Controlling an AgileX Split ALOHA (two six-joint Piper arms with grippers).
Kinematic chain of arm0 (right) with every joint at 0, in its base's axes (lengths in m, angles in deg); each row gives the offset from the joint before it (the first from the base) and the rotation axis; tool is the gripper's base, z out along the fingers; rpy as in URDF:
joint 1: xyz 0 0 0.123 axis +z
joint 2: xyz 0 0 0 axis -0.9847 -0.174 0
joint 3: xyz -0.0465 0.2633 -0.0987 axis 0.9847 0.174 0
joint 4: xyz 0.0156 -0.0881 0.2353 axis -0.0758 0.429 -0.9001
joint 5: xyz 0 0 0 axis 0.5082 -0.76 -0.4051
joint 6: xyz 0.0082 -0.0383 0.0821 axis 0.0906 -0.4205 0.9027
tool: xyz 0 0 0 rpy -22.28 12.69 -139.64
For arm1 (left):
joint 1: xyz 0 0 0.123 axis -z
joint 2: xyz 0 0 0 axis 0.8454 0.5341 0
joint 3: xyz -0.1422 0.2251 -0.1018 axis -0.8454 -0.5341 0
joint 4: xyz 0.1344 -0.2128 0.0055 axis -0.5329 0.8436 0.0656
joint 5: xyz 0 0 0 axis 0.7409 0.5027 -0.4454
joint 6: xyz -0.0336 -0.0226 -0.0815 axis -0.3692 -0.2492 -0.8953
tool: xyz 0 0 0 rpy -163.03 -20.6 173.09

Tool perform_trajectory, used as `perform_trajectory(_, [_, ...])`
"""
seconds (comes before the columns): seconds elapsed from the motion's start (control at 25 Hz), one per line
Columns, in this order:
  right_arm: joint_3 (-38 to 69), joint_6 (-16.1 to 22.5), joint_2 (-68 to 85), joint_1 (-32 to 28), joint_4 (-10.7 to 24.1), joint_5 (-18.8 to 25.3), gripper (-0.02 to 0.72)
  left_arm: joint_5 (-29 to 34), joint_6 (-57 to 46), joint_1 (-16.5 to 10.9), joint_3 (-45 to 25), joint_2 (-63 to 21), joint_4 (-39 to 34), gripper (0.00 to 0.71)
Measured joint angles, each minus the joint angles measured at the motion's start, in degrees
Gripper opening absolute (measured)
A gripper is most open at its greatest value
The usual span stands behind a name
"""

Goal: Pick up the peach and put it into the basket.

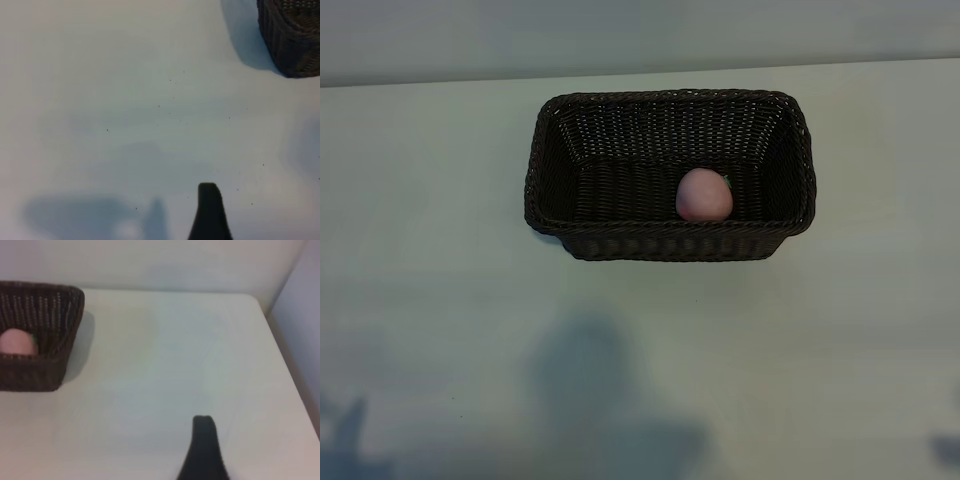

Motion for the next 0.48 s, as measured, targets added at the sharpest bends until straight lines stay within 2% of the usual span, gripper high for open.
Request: perform_trajectory(0.48, [11.49, 0.0, 0.0, 0.0, -0.33, -0.79, 0.54, 0.0, 0.0, 0.0, 0.0, 0.0, 0.0, 0.531])
